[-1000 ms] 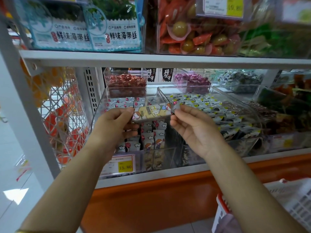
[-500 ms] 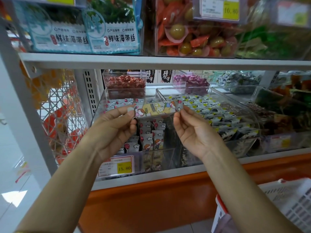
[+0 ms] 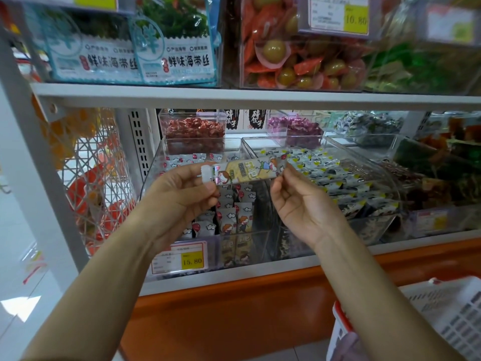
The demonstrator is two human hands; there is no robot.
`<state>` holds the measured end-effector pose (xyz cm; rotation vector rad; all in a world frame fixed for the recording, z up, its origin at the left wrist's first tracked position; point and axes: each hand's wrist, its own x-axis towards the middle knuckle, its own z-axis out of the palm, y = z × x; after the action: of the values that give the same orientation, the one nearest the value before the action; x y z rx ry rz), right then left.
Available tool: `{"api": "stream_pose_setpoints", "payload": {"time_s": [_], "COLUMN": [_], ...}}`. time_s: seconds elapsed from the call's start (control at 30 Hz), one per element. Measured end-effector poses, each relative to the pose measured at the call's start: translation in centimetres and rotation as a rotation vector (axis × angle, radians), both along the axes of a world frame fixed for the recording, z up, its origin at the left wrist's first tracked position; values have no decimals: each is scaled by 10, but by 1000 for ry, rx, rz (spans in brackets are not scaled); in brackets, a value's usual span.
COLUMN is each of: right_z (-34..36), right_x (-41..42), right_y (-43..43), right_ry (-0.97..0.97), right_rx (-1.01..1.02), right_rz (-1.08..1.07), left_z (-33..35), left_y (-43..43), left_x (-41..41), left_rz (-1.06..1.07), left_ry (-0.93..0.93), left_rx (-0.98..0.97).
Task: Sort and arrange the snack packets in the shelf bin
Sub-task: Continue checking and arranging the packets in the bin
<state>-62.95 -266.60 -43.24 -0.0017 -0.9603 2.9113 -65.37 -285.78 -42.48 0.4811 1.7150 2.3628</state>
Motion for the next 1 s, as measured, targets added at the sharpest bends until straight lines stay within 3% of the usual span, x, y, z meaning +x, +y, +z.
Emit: {"api": "stream_pose_setpoints", "payload": {"time_s": [0.2, 0.37, 0.63, 1.0], "right_z": [0, 0, 5, 4], "right_x": [1, 3, 7, 5], "right_y": [1, 0, -2, -1], "right_ry": [103, 113, -9, 15], "right_rx": [300, 469, 55, -43], "right_rz": [-112, -207, 149, 241], "left_z": [-1, -2, -5, -5], "left_y": [-3, -4, -2, -4], "left_x": [0, -1, -3, -7], "left_rz": [34, 13, 54, 16], "left_ry": [-3, -88, -141, -257], "left_rx": [-72, 19, 32, 153]}}
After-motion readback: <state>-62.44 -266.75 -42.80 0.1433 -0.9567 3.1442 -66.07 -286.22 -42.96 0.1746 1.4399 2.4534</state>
